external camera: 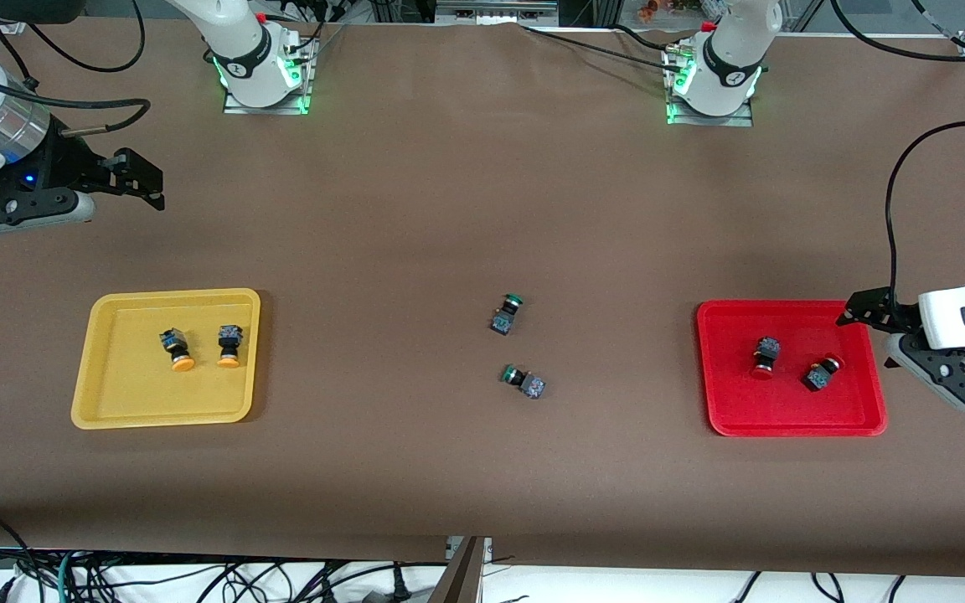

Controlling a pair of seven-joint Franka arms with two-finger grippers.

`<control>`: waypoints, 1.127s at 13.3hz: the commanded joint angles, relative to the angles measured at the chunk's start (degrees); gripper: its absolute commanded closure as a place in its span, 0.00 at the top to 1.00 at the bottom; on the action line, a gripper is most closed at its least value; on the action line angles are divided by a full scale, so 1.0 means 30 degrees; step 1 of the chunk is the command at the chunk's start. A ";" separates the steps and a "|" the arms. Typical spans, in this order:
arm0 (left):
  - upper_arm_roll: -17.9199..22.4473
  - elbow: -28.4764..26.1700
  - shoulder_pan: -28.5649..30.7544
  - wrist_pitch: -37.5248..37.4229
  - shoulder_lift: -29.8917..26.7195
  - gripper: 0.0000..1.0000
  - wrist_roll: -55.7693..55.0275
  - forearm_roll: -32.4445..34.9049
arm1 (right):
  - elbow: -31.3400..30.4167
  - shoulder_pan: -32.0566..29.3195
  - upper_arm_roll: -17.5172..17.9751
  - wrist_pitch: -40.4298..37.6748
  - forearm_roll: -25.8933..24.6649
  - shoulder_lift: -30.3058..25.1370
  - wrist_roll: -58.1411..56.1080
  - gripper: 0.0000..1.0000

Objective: Place red and yellow buttons in trays

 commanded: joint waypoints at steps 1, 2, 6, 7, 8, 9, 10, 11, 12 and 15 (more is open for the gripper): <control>-0.0748 0.0399 -0.0178 -0.1266 -0.1384 1.00 -0.3567 0.0111 | 0.0252 -0.0361 0.0399 -0.0042 -0.0295 -0.0035 0.0175 1.00; -0.0721 0.0400 -0.0295 -0.2170 -0.1765 1.00 -0.4451 0.0140 | 0.0370 -0.0361 0.0370 -0.0071 -0.0207 0.0053 -0.0114 1.00; 0.0705 0.0166 -0.3009 -0.3586 -0.3992 1.00 -0.5687 0.0784 | 0.1073 -0.0361 0.0370 -0.0130 -0.0265 0.0317 -0.0117 1.00; 0.1875 0.0020 -0.4210 -0.3556 -0.4576 1.00 -0.6909 0.0669 | 0.1103 -0.0361 0.0370 -0.0043 -0.0236 0.0317 -0.0146 1.00; 0.2902 -0.0967 -0.5150 -0.3440 -0.5364 1.00 -0.8893 0.0610 | 0.1132 -0.0390 0.0341 -0.0216 -0.0236 0.0317 -0.0175 1.00; 0.3725 -0.2108 -0.5710 -0.3003 -0.6271 1.00 -1.0914 0.0261 | 0.1191 -0.0390 0.0340 -0.0247 -0.0265 0.0288 -0.0204 1.00; 0.4458 -0.3454 -0.6180 -0.2071 -0.7238 1.00 -1.2472 -0.0381 | 0.1220 -0.0390 0.0311 -0.0218 -0.0178 0.0288 -0.0379 1.00; 0.5277 -0.4860 -0.6446 -0.0988 -0.8117 1.00 -1.3183 -0.1228 | 0.1250 -0.0390 0.0253 -0.0218 -0.0061 0.0288 -0.0438 1.00; 0.6156 -0.6179 -0.6535 0.0153 -0.8822 1.00 -1.3161 -0.2281 | 0.1250 -0.0448 0.0224 -0.0218 -0.0205 0.0317 -0.0468 1.00; 0.6897 -0.9119 -0.7004 0.2098 -1.0790 1.00 -1.3306 -0.2702 | 0.1221 -0.0507 0.0194 -0.0452 -0.0176 0.0580 -0.0292 1.00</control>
